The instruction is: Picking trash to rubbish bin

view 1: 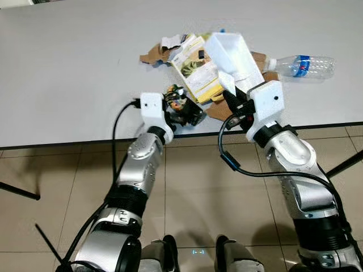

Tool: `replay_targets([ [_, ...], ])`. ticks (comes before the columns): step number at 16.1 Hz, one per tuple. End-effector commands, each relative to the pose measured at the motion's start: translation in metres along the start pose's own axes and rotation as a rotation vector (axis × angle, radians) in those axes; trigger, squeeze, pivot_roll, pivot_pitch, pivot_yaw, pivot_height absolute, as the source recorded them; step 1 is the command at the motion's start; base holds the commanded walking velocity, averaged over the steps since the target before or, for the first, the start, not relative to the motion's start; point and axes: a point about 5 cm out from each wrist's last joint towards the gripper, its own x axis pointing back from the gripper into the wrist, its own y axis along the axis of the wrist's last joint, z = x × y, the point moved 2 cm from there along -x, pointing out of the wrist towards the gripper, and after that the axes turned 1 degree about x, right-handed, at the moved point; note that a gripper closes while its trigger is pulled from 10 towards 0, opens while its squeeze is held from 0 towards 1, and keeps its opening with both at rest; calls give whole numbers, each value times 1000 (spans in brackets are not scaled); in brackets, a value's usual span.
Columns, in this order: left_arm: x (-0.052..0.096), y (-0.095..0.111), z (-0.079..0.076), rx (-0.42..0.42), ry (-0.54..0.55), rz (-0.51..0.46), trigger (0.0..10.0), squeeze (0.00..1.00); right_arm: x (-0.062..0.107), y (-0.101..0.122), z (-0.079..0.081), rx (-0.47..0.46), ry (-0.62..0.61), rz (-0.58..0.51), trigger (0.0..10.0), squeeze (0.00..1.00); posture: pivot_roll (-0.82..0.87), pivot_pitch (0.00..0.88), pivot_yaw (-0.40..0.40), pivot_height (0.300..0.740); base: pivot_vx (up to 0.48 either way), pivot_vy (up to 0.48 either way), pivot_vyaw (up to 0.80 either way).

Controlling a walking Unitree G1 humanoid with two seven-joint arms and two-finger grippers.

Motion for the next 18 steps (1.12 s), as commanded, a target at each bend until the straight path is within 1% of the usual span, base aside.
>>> replay_targets([
  [1, -1, -3, -1, -3, -11, 13, 10000, 0, 2, 3, 3, 1, 13, -5, 10000, 0, -176, 252, 129, 740, 0, 0, 0],
  [2, -2, -7, -2, -14, -10, 41, 10000, 0, 3, 3, 4, 2, 16, -4, 10000, 0, -176, 252, 129, 740, 0, 0, 0],
  [4, -2, -23, 4, -32, 12, 146, 10000, 0, 4, 3, 6, 5, 21, -3, 10000, 0, -184, 248, 137, 740, 0, 0, 0],
  [5, -1, -27, 7, -32, 22, 170, 10000, 0, 4, 3, 6, 6, 21, -2, 10000, 0, -184, 248, 137, 740, 0, 0, 0],
  [6, 1, -35, 13, -15, 41, 218, 8078, 0, 5, 4, 6, 6, 19, -1, 10000, 0, -189, 248, 137, 740, 0, 0, 0],
  [7, 4, -41, 18, -10, 61, 253, 0, 0, 5, 4, 6, 8, 17, 0, 10000, 0, -191, 247, 137, 740, 0, 0, 0],
  [12, 10, -51, 29, 19, 103, 295, 0, 0, 4, 5, 5, 10, 17, 0, 10000, 0, -192, 247, 136, 740, 0, 0, 0],
  [18, 13, -56, 32, 41, 110, 307, 0, 0, 4, 5, 5, 7, 11, 0, 10000, 0, -190, 249, 137, 740, 0, 0, 0],
])
